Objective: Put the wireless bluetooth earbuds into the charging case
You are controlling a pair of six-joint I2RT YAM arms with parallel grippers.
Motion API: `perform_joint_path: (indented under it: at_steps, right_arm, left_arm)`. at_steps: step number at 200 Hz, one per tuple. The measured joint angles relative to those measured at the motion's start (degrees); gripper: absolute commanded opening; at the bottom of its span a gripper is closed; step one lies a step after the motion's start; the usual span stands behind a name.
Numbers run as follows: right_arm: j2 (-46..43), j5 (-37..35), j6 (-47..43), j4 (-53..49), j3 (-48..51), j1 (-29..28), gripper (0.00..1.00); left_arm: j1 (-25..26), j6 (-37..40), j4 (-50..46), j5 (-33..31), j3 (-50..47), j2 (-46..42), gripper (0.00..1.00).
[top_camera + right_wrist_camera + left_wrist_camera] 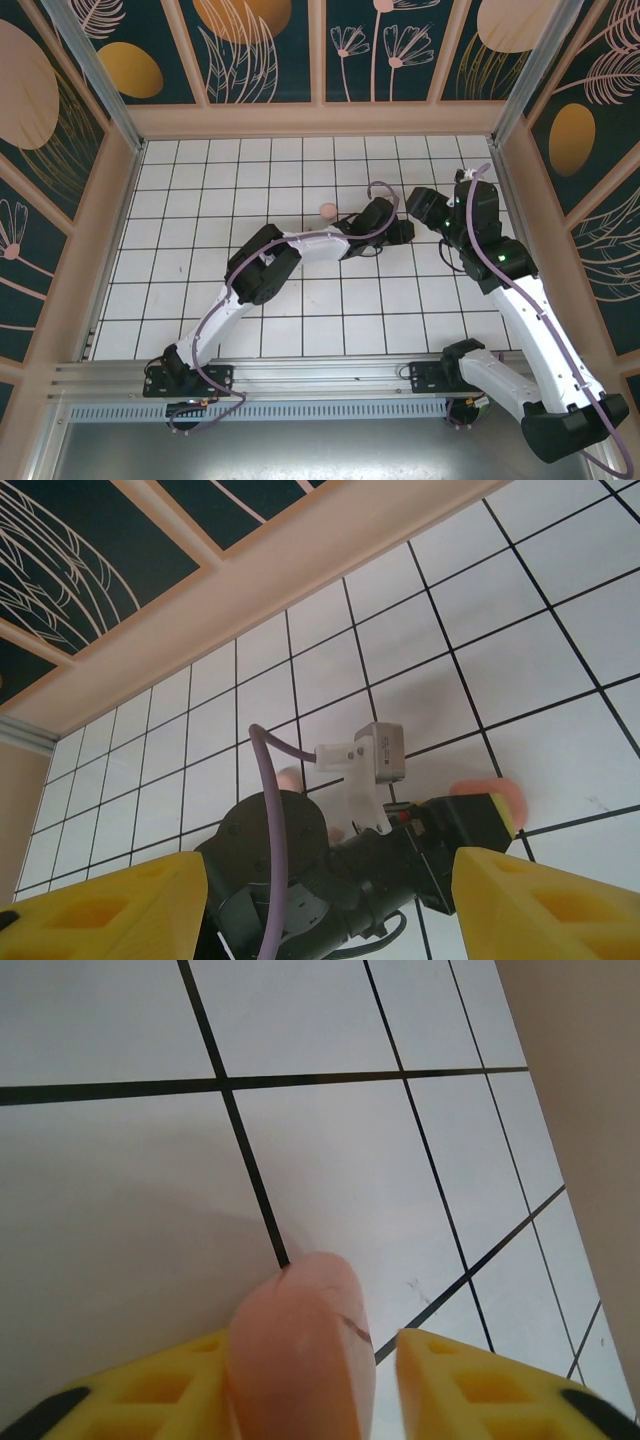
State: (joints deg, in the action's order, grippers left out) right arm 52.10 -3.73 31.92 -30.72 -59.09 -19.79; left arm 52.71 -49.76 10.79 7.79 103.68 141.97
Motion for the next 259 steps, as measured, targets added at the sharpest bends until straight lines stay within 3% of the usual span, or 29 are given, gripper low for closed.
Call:
perform_joint_path:
  at_steps: [57, 105, 148, 179, 189, 194, 198, 223, 259]
  right_arm:
    - [-0.07, 0.35, 0.00, -0.02, -0.13, 0.00, 0.72]
    - [-0.66, -0.20, -0.02, -0.39, -3.74, 0.26, 0.77]
    - [-1.38, -1.42, -0.07, -0.72, -8.41, 0.33, 0.77]
    - [-1.11, -1.38, -0.35, -0.76, -9.05, 0.33, 0.77]
    - [-0.79, -1.36, -0.48, -0.76, -9.05, 0.33, 0.77]
    - [-0.68, -1.36, -0.48, -0.76, -9.05, 0.33, 0.77]
    - [-0.48, -1.14, -0.48, -0.72, -8.98, 0.33, 0.77]
    - [1.20, 1.97, -0.42, 1.01, -6.80, 0.28, 0.76]
    - [5.40, 3.82, 1.60, 2.40, -1.64, -3.54, 0.76]
  left_arm:
    - [0.46, 4.37, -4.72, -3.10, 0.28, -1.49, 0.56]
    - [0.46, 9.90, -8.66, -8.04, -4.28, -9.51, 0.59]
    - [0.46, 14.23, -5.86, -12.90, -15.23, -25.24, 0.61]
    - [0.46, 17.64, -2.82, -18.10, -24.81, -38.38, 0.68]
    - [0.44, 18.32, -1.90, -19.28, -25.38, -40.39, 0.74]
    - [0.44, 18.60, -1.20, -19.71, -25.38, -40.85, 0.94]
    - [0.44, 19.15, -0.59, -20.31, -25.66, -41.42, 0.98]
    - [0.42, 23.54, 1.81, -26.91, -38.95, -53.07, 0.99]
    - [-1.36, 28.00, 3.96, -34.40, -44.50, -63.04, 0.99]
